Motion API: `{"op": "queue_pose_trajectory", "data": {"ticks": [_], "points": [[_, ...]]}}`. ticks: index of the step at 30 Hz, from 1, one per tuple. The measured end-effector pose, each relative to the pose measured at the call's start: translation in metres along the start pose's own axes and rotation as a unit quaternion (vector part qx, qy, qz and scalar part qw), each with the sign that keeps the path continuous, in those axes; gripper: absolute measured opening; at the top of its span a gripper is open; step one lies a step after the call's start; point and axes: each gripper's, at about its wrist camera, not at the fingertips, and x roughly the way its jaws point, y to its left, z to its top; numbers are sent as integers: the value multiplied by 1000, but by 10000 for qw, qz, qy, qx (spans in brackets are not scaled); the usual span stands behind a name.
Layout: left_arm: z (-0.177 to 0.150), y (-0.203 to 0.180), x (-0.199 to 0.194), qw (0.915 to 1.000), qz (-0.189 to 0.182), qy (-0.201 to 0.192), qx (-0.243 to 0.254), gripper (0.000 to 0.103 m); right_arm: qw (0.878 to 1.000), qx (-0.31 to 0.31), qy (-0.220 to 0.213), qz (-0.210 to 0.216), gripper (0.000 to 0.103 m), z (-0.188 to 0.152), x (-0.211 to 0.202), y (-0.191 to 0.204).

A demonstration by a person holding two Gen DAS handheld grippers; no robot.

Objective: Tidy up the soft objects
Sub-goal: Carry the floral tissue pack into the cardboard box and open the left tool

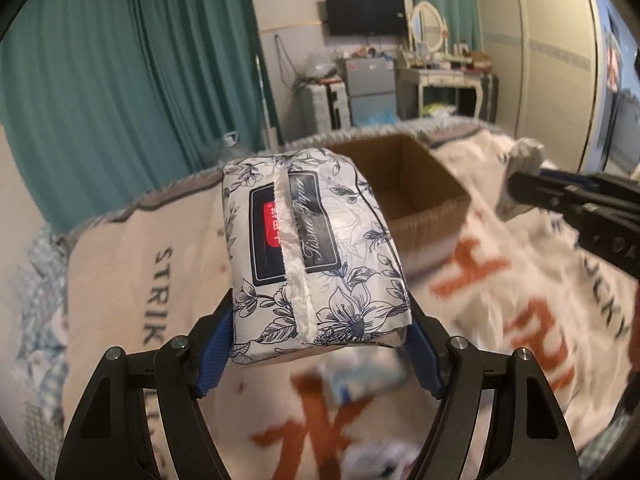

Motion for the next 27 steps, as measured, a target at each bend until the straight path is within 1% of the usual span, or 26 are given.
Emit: {"op": "queue_pose_trajectory", "data": {"ticks": [2,6,9,11,14,15,16,17,18,19,22,23,25,27], "points": [[19,5,15,9999,-107,-51,-125,74,10000,-7,-11,60,27,17,18,-2],[46,10,51,9993,-110,-33,-343,74,9997,121,43,231,27,44,62,-12],[63,11,84,9989,-199,12,-434,74,9996,86,126,225,27,58,93,-18],[71,10,107,9984,-292,78,-471,74,9995,54,189,231,27,66,117,-21],[77,8,130,9984,-311,124,-454,75,9990,195,264,288,28,74,141,-33],[78,7,134,9986,-338,90,-406,76,9988,293,285,285,29,76,149,-38],[77,8,135,9986,-397,17,-363,79,9986,336,300,281,33,77,153,-40],[76,7,134,9977,-565,-182,-323,84,9984,371,318,270,37,79,157,-44],[73,8,131,9973,-595,-258,-333,86,9984,399,322,236,47,79,160,-47],[73,8,129,9975,-514,-311,-371,86,9985,398,307,197,52,80,159,-49],[76,10,126,9989,-247,-147,-361,86,9990,356,238,97,55,81,149,-52],[77,9,121,9991,-179,-145,-364,86,9990,379,208,68,55,81,142,-53],[80,12,99,9987,-138,-258,-407,86,9990,417,153,78,55,83,122,-55],[84,17,73,9983,-105,-375,-422,86,9995,299,56,-14,55,89,91,-50]]}}
